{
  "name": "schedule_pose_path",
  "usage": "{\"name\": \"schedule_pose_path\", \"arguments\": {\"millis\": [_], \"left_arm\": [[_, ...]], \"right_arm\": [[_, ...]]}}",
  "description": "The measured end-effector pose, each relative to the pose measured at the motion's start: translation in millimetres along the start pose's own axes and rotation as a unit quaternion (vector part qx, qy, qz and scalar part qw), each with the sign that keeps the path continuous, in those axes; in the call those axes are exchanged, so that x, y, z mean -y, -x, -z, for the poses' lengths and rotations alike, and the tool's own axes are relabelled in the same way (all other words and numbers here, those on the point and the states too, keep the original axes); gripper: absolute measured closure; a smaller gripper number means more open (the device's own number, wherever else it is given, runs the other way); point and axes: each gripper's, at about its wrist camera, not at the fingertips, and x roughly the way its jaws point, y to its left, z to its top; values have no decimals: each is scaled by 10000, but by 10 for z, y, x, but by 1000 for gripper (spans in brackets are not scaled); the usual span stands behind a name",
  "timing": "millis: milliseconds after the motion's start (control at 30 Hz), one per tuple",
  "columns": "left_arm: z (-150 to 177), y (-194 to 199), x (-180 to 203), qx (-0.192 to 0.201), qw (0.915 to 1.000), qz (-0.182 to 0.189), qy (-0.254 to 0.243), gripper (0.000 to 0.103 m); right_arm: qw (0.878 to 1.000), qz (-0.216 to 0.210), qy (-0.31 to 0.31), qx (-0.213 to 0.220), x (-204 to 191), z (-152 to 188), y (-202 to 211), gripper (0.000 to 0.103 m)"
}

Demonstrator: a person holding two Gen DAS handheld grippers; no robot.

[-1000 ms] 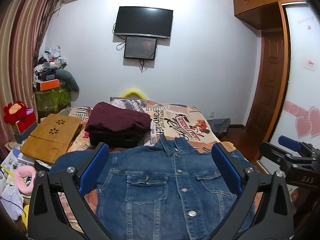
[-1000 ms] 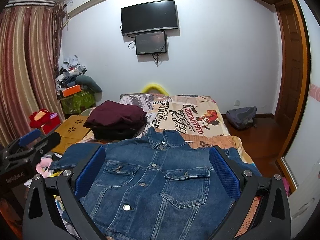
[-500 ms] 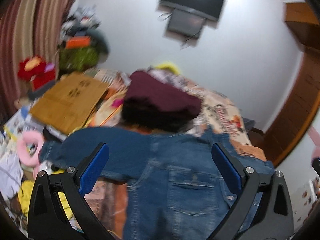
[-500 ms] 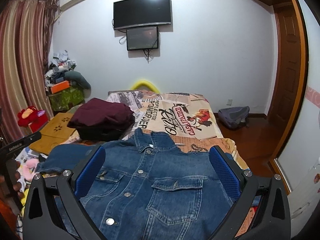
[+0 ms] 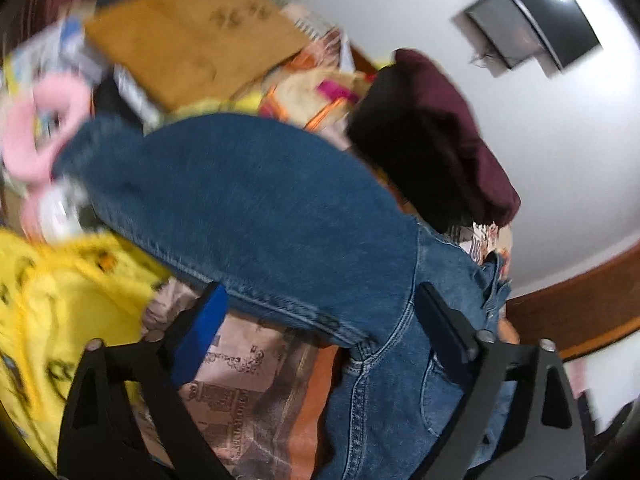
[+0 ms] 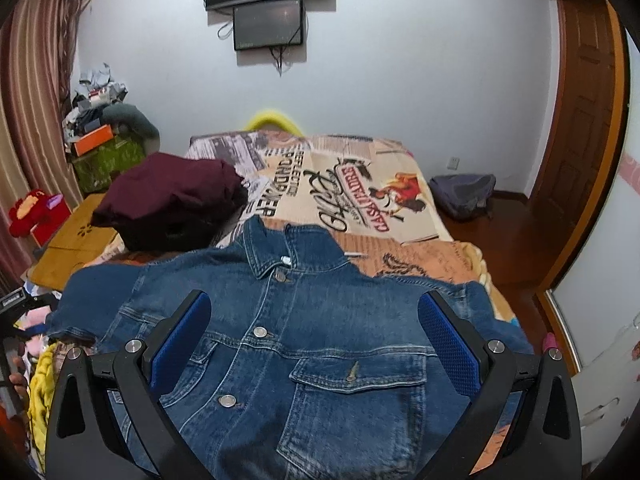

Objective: Fold large clothes
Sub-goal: 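Grasp the denim jacket sleeve with the left gripper and lift it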

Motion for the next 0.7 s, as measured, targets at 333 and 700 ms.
{"name": "schedule_pose_path", "arguments": {"millis": [333,700], "left_arm": [[30,-207,-527,-45,9930,271,1150,25],[-323,-375,-358,617,9863,-1515,204,77]], "right_arm": [[9994,-104,142,-291,-105,15,-257,0],[9994,-80,77,-336,-38,17,-282,0]]}}
